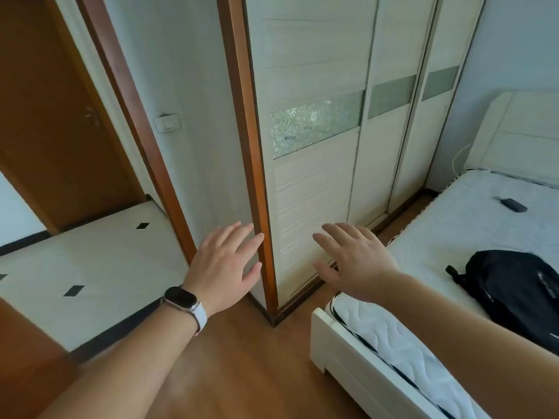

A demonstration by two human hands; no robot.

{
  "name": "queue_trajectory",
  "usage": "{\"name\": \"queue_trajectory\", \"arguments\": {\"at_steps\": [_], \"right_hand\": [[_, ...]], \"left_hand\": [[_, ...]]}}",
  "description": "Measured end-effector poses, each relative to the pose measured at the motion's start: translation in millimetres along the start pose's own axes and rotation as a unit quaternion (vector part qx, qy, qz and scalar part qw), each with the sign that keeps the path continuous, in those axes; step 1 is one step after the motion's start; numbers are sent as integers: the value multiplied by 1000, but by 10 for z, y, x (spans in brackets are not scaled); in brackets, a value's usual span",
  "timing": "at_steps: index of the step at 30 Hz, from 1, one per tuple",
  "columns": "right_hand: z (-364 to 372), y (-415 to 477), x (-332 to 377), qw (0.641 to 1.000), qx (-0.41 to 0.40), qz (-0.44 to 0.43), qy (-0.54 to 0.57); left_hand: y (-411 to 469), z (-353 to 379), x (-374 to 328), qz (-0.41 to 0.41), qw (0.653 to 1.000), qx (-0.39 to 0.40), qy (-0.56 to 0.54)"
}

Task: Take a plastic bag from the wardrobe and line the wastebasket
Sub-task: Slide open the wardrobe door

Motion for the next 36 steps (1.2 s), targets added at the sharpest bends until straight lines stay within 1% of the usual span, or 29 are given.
{"name": "queue_trajectory", "arguments": {"at_steps": [2, 8, 13, 18, 26, 32, 36], "right_hand": [[87, 314, 82, 1000, 18, 3, 2], [206, 1206, 232, 1000, 15, 16, -2], [274, 1744, 239, 999, 17, 34, -14], [300, 2158, 109, 999, 7, 48, -12], [534, 2870, -381, 998, -8, 60, 14], [685, 3633, -873, 996, -60, 41, 43], [685, 4155, -1241, 989, -139, 24, 43]], "left_hand": [[135, 104, 302, -14, 1000, 14, -22], [629, 487, 1130, 13, 1000, 17, -23], [1054, 661, 1554, 26, 999, 24, -31], [1444, 739, 1807, 43, 999, 12, -24], [2269, 983, 2014, 48, 999, 3, -11], [3099, 1074, 2043, 29, 999, -13, 11], [3721, 989, 2004, 43, 997, -50, 43]]}}
Point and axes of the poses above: each hand's wrist, its own y-axis towards the middle knuckle, its own z-axis out of the palm, x = y × z, the point moved 7 cm from there along y, towards the middle knuckle, and after that the axes turned 9 degrees about -y, right-handed, at the moved point
